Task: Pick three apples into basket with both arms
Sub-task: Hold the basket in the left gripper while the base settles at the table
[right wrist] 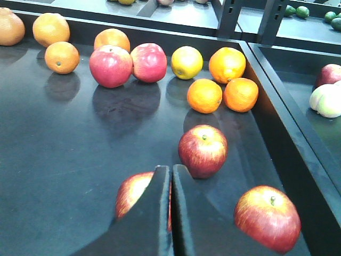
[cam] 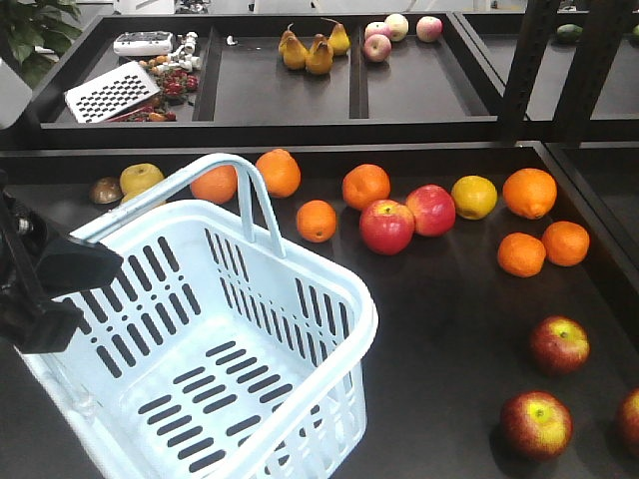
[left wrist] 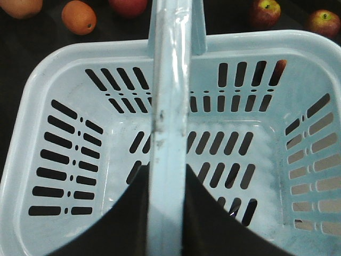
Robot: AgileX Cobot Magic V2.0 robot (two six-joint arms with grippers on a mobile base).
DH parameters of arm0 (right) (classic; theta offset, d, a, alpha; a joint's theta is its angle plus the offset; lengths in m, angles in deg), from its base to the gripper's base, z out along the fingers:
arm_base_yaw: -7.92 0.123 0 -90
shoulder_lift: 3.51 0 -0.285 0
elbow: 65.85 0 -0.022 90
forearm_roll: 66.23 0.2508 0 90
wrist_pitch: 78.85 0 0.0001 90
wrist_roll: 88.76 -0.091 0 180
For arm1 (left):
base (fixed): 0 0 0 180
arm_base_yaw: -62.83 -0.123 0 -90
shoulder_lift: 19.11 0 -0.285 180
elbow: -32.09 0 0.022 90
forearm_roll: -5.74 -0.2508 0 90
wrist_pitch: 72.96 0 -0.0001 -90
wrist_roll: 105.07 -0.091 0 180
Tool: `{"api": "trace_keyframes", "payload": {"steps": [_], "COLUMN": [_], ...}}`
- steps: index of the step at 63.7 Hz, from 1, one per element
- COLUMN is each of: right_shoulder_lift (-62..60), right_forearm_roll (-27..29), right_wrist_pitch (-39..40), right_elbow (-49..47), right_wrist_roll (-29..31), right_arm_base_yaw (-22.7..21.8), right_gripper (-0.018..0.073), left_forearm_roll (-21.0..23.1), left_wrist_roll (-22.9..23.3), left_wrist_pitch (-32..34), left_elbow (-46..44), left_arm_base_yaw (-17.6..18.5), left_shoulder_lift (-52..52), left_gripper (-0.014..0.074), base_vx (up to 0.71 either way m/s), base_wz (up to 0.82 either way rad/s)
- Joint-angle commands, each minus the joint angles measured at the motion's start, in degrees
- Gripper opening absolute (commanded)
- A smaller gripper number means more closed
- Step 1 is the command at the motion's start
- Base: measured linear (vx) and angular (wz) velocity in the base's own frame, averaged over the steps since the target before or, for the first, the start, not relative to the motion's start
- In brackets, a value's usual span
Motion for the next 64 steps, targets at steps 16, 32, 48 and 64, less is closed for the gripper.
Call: {"api": "trace_keyframes", "payload": {"steps": [16, 32, 48, 64], "right_shoulder_lift": [-0.3, -0.3, -0.3, -0.3], "right_forearm_roll": [-0.4, -0.4, -0.4, -0.4], "right_wrist_pitch": [4.1, 4.1, 4.1, 4.1], "right_elbow": [-1.8, -1.8, -1.8, -1.8], "right_wrist_roll": [0.6, 0.6, 0.6, 0.6], "right_arm_base_yaw": [-0.1, -0.1, -0.1, -0.1], "right_gripper": [-0.0008, -0.0008, -0.0008, -0.0008], "left_forearm_roll": [1.2, 1.2, 1.2, 1.2], "left_wrist_roll": [0.5, 0.5, 0.5, 0.5], "left_wrist_pitch": [4.2, 4.2, 4.2, 4.2], "left_elbow": [-2.0, -2.0, -2.0, -2.0], "left_arm_base_yaw": [0.1, 0.1, 0.1, 0.1], "left_shoulder_lift": [0.9, 0.9, 0.9, 0.9], "left_gripper": [-0.0007, -0.0007, -0.0007, -0.0007], "base_vx": [0.05, 0.05, 0.04, 0.01], "base_wz": [-0.03, -0.03, -0.03, 0.0]}}
